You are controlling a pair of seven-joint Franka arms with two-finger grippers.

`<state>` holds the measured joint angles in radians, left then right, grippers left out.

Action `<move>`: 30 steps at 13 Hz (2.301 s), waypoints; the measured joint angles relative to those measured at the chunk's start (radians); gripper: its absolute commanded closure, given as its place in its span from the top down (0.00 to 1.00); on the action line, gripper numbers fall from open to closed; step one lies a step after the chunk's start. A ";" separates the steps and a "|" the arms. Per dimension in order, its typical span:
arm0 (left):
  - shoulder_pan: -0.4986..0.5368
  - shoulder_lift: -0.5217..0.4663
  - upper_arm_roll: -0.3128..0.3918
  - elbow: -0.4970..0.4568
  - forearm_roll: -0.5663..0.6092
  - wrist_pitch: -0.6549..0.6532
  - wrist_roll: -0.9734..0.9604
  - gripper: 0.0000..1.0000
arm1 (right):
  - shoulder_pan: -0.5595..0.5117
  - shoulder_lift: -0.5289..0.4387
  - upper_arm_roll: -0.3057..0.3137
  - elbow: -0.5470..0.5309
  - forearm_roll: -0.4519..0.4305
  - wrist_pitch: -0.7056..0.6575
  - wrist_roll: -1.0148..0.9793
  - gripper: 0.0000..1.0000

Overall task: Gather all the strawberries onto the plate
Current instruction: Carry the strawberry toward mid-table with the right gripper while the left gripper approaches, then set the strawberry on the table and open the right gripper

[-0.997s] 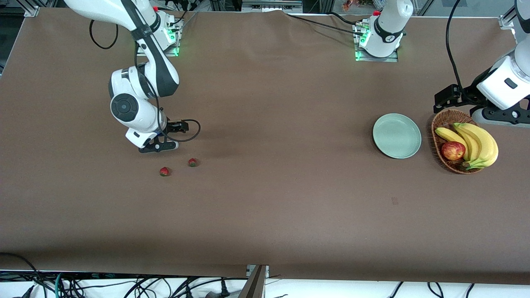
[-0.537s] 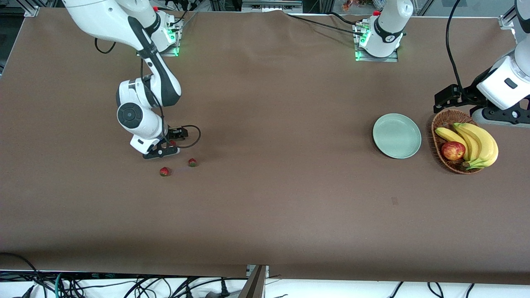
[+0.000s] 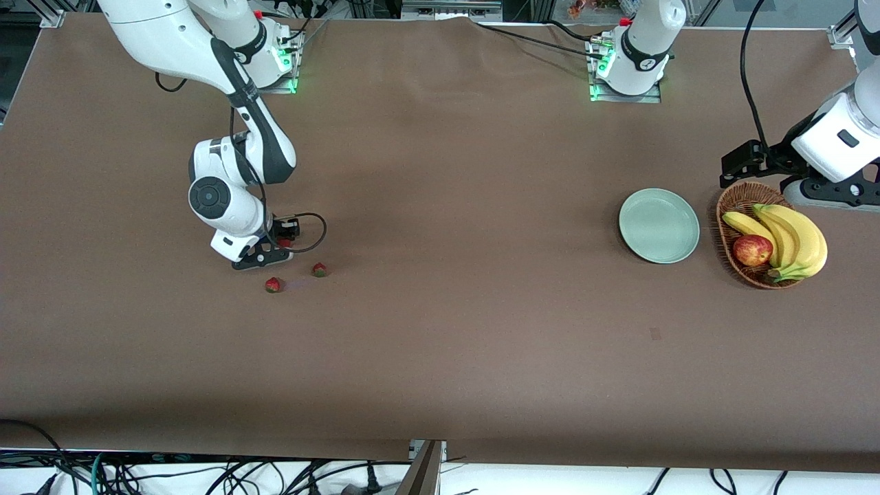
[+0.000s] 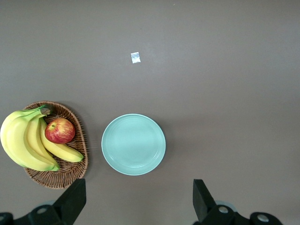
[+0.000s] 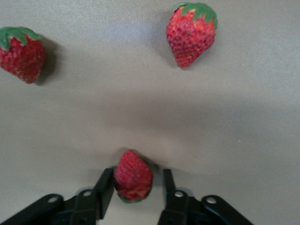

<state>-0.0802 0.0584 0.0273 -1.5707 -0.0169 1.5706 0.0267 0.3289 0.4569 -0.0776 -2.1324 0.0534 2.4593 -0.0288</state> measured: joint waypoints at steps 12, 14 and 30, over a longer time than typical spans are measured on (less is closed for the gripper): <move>0.000 0.002 0.001 0.000 0.000 0.000 0.000 1.00 | 0.077 0.022 0.106 0.394 0.015 -0.343 0.364 0.08; 0.001 0.012 0.003 0.000 0.000 0.000 0.000 1.00 | 0.135 0.079 0.153 0.490 0.046 -0.343 0.533 0.09; 0.026 0.012 0.007 -0.443 0.000 0.450 0.000 1.00 | 0.585 0.493 0.155 0.831 0.079 0.149 1.324 0.92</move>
<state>-0.0540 0.0703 0.0339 -2.0138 -0.0170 2.0207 0.0268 0.9135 0.9494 0.0773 -1.3019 0.1322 2.6085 1.2951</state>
